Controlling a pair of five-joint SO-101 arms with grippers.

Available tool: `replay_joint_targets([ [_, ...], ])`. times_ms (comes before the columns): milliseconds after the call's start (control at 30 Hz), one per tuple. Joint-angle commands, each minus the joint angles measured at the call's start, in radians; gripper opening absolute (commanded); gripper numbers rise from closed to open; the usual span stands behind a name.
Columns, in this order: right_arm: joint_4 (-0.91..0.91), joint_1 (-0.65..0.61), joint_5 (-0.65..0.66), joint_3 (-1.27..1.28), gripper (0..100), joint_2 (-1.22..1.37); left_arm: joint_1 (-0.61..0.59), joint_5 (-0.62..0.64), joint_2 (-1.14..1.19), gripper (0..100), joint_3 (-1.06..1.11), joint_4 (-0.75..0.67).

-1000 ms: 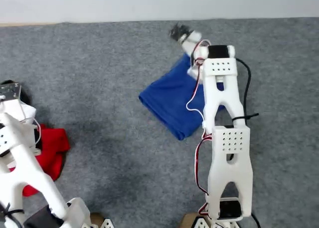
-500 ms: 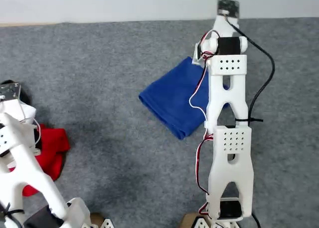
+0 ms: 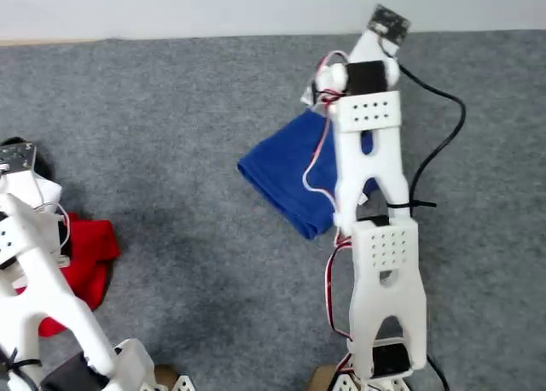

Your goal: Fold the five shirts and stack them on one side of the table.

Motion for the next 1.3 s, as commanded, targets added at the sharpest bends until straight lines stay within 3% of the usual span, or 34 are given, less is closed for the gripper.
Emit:
replay_joint_targets([
  [0, 0.042, -0.050, -0.081, 0.120, 40.2, -0.168, 0.003, 0.002, -0.025, 1, -0.010, 0.023],
  [367, -0.021, -0.025, -0.292, 0.236, 42.6, -0.031, 0.002, 0.000, -0.023, 1, -0.012, 0.043],
  [700, -0.114, 0.056, -0.287, 0.236, 42.6, 0.110, -0.002, 0.000, -0.023, 1, -0.005, 0.043],
  [1167, -0.260, 0.064, -0.272, 0.236, 42.2, 0.326, -0.002, 0.000, -0.023, 1, -0.005, 0.044],
  [1267, -0.259, 0.071, -0.270, 0.224, 35.6, 0.332, -0.003, 0.000, -0.023, 1, -0.005, 0.044],
])
